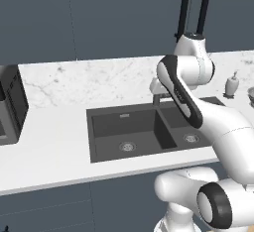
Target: Put the colander in the sink, put the mango, tangerine in the colander, and turn on the sink faucet and pour water over the colander.
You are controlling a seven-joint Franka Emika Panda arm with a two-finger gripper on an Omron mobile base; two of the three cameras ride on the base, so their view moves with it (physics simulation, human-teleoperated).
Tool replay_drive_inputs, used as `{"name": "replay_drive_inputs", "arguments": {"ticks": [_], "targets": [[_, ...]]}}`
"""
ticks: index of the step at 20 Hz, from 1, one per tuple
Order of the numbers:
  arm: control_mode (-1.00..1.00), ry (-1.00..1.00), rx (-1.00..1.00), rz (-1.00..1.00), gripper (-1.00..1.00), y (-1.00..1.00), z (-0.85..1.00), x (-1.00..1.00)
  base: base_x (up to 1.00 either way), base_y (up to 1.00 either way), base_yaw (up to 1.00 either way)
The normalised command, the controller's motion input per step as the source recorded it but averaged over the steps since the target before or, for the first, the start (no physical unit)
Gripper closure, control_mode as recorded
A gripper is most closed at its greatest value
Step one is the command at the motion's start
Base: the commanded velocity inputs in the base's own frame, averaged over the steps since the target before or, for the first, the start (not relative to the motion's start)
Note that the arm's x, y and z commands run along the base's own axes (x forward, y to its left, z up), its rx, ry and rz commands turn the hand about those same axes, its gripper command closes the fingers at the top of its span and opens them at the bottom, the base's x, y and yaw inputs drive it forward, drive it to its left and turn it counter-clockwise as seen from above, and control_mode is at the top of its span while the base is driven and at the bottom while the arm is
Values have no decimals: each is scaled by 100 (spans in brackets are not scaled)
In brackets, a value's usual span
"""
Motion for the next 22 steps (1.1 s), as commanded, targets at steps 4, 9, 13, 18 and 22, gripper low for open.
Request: {"name": "replay_drive_inputs", "arguments": {"ticks": [4, 9, 13, 18, 22], "targets": [[100, 0, 0, 0, -100, 0, 0, 0, 0, 0, 0], [100, 0, 0, 0, -100, 0, 0, 0, 0, -10, 0], [100, 0, 0, 0, -100, 0, 0, 0, -1, -43, 0], [100, 0, 0, 0, -100, 0, 0, 0, 0, -49, -1], [100, 0, 0, 0, -100, 0, 0, 0, 0, -44, 0]]}}
